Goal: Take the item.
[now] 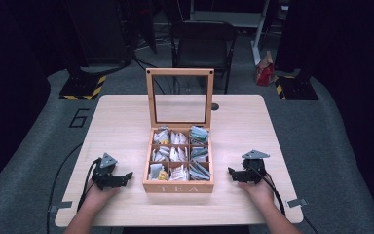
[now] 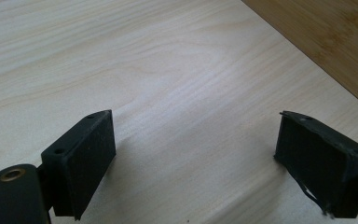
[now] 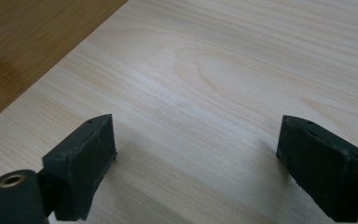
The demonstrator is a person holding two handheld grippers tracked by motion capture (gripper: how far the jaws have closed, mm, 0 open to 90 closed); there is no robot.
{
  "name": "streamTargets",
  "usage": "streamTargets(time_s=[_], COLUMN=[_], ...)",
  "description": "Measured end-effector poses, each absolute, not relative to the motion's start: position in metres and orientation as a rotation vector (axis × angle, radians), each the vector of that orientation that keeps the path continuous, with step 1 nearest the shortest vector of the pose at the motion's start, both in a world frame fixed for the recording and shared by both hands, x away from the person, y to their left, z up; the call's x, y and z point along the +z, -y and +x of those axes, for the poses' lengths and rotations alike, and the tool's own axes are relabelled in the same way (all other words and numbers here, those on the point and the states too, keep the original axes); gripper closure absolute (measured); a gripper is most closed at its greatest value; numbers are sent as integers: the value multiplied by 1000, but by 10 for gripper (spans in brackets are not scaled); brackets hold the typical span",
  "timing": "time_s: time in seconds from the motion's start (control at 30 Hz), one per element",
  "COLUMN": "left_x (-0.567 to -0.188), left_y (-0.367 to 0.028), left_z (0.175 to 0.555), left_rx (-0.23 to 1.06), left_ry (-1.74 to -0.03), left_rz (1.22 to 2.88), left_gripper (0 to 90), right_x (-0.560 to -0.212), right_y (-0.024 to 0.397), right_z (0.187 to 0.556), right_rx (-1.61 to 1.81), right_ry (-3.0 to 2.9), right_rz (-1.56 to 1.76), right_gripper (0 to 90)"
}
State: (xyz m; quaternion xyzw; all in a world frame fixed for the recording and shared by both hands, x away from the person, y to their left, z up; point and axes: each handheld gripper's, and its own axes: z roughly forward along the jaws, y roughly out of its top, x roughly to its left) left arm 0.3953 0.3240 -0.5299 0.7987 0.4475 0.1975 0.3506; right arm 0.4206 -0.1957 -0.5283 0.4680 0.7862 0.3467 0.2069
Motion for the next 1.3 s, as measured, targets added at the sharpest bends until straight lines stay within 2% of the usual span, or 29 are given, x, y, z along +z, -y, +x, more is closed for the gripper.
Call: streamTargets(time_s=[0.37,0.77,1.03,1.3], left_x=[-530,-530,-529,-529], left_y=[-324,-323,-324,-323], left_z=[395,395,393,393], left_rx=[513,528,517,512], left_ry=[-1159,-1157,-1148,-1143], left_rz=[2067,2067,2077,2076], left_gripper=[115,124,133,142], right_x=[-528,-526,-521,-506], right_y=[197,197,198,193], right_z=[418,417,418,413], right_rx=[979,1004,971,1011], right_ry=[-2200,-2212,-2231,-2259], right_rz=[1279,1276,1292,1246], right_gripper=[184,278,402,408])
